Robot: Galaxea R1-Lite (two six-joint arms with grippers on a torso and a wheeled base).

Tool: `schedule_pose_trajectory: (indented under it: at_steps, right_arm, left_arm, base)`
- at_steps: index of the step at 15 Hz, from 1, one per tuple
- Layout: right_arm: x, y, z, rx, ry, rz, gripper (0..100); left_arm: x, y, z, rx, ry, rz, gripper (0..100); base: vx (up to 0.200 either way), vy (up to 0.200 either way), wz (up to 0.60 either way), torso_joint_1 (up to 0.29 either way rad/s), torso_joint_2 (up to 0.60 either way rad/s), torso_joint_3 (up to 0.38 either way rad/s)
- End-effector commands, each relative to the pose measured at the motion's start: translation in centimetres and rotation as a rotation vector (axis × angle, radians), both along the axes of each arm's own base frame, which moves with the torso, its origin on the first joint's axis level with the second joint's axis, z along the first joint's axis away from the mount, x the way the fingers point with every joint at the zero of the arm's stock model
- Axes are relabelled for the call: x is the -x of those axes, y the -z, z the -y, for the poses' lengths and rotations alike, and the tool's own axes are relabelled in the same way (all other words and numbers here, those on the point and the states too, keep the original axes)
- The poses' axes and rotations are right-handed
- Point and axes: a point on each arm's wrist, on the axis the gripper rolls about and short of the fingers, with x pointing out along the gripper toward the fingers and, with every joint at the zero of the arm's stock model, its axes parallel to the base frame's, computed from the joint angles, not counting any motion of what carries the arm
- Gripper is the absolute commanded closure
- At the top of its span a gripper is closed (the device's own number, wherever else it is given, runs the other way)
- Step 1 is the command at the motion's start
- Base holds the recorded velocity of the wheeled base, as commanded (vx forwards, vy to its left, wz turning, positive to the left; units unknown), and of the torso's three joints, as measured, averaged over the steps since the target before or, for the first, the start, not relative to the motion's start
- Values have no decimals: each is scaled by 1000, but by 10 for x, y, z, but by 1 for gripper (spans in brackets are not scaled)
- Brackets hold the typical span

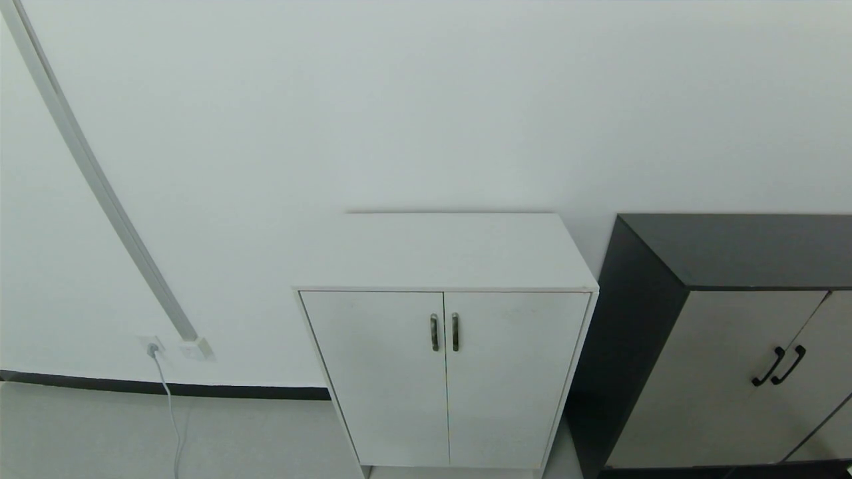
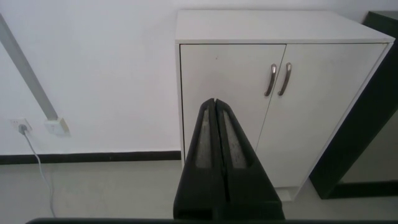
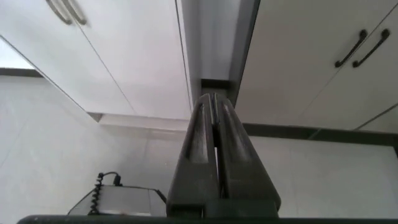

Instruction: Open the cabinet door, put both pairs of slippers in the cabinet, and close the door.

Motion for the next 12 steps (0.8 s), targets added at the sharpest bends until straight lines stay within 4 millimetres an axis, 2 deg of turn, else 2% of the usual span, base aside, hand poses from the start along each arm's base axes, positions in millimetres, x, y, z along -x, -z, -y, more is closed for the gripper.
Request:
schedule_pose_trajectory:
  at_steps: [1, 9, 12]
  right_arm:
    - [2, 10, 0, 0, -25, -39, 100]
    - [7, 14, 1, 30, 14, -46, 100]
    - [15, 13, 1, 9, 59, 64, 100]
  left_arm:
    - [0, 0, 0, -1, 0, -1, 100]
    - [0, 0, 0, 0, 0, -1, 100]
    - [0, 0, 0, 0, 0, -1, 100]
  base:
    - [0, 0, 0, 0, 0, 0]
    - [0, 0, 0, 0, 0, 0]
    - [0, 0, 0, 0, 0, 0]
